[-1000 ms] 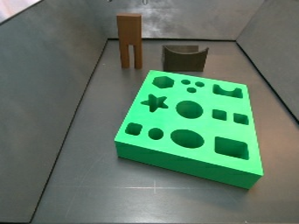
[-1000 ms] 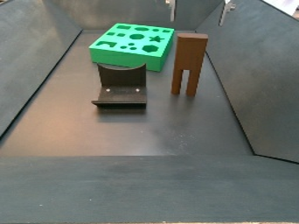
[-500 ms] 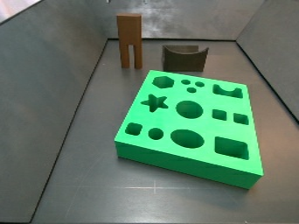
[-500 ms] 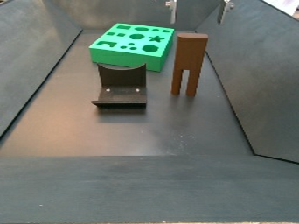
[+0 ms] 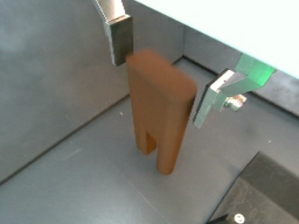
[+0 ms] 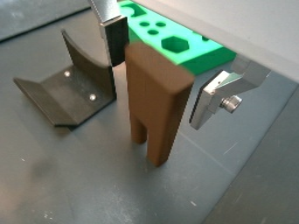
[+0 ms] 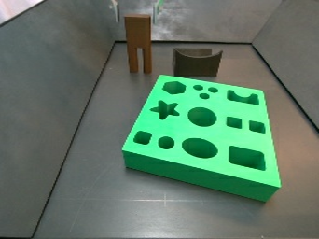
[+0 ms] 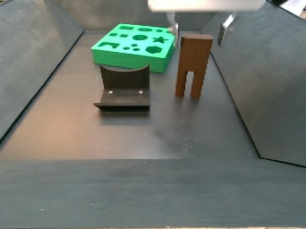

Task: Pick up the square-circle object. Move up. Rotate the square-circle object. Move to above the board. Insert the square-circle object.
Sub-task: Rotate the square-circle object, then move to above the board.

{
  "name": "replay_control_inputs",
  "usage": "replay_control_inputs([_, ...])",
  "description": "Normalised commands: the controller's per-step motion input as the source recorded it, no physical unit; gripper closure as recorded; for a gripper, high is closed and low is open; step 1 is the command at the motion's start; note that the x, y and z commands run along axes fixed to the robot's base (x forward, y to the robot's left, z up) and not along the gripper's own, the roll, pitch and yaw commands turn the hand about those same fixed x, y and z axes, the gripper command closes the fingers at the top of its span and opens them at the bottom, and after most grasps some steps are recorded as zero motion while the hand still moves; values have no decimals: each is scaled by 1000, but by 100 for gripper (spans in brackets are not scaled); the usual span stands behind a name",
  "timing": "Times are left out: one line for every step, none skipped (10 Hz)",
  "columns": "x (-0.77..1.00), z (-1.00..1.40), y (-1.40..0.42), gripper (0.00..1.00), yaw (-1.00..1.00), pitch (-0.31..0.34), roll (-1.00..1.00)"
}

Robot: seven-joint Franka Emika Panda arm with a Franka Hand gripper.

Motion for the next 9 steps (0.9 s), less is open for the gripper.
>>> replay_control_inputs([11, -457, -10, 0, 35, -57, -8])
replay_control_inputs([18, -199, -11, 0, 34, -56, -21])
replay_control_inputs([0, 0, 0, 100, 34, -55, -26])
replay_control_inputs([141, 1000, 334, 100, 194, -70, -158])
replay_control_inputs([141, 1000, 334, 100, 193, -69, -158])
replay_control_inputs([124, 1000, 301, 100, 129, -8, -163])
replay_control_inputs([118, 1000, 268, 100, 58, 54, -163])
replay_control_inputs([114, 1000, 255, 100, 21, 78, -157])
replay_control_inputs([109, 1000, 238, 100, -5, 82, -144])
